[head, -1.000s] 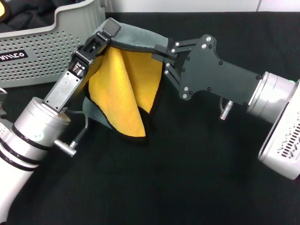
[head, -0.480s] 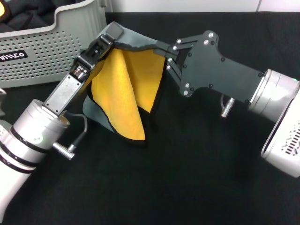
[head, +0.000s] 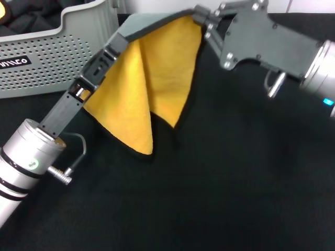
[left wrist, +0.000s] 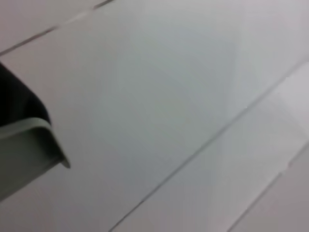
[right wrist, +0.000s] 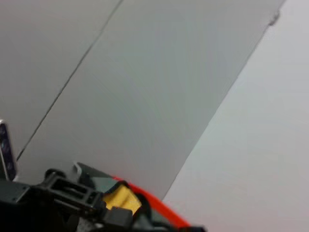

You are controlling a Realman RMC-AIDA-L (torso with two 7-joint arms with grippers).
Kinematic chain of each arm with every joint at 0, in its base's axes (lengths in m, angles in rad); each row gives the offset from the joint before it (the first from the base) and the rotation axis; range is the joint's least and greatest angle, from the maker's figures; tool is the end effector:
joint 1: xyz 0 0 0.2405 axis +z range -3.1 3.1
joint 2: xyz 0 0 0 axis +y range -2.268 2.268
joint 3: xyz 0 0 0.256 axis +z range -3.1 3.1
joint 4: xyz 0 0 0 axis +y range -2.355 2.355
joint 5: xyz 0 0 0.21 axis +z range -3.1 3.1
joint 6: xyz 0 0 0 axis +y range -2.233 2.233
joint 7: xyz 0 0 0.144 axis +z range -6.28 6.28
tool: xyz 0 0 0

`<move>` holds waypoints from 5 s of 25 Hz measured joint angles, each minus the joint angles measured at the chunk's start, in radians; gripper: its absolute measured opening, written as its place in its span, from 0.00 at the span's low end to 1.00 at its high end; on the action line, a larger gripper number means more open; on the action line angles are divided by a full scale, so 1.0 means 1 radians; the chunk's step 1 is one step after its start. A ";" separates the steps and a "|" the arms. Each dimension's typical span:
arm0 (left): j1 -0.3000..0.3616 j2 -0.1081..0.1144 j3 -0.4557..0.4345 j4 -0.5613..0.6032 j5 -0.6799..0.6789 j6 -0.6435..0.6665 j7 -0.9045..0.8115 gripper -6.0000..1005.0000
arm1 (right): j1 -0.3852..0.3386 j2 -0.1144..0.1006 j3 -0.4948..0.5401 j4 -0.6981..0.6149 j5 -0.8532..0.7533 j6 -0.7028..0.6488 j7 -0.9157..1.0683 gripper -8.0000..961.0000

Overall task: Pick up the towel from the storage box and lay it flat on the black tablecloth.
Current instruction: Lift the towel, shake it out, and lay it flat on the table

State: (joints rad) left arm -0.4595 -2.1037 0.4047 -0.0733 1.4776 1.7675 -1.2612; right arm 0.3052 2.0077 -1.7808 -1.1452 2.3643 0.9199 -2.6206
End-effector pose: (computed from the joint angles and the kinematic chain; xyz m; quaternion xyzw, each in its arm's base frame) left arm -0.2558 0.2707 -0.0300 -0.6380 -0.4111 -0.6352 0.1432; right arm 0.1213 0.3328 -0.0170 -0.8537 -0.1906 0.3403 0.3451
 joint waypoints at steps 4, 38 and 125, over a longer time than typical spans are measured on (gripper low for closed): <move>0.001 0.004 0.064 0.059 0.013 0.022 0.063 0.32 | 0.020 0.003 0.120 -0.084 -0.244 -0.001 0.299 0.02; 0.000 -0.004 0.138 -0.168 0.034 -0.105 1.268 0.51 | 0.343 0.011 0.479 -0.192 -0.728 0.096 1.144 0.02; 0.132 0.094 0.442 0.612 -0.129 0.275 0.157 0.02 | 0.041 -0.004 0.751 -0.254 -0.636 0.702 1.275 0.02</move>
State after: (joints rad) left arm -0.3279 -2.0101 0.8469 0.5383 1.3485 2.0428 -1.1044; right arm 0.3463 2.0034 -1.0302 -1.3993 1.7286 1.6220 -1.3454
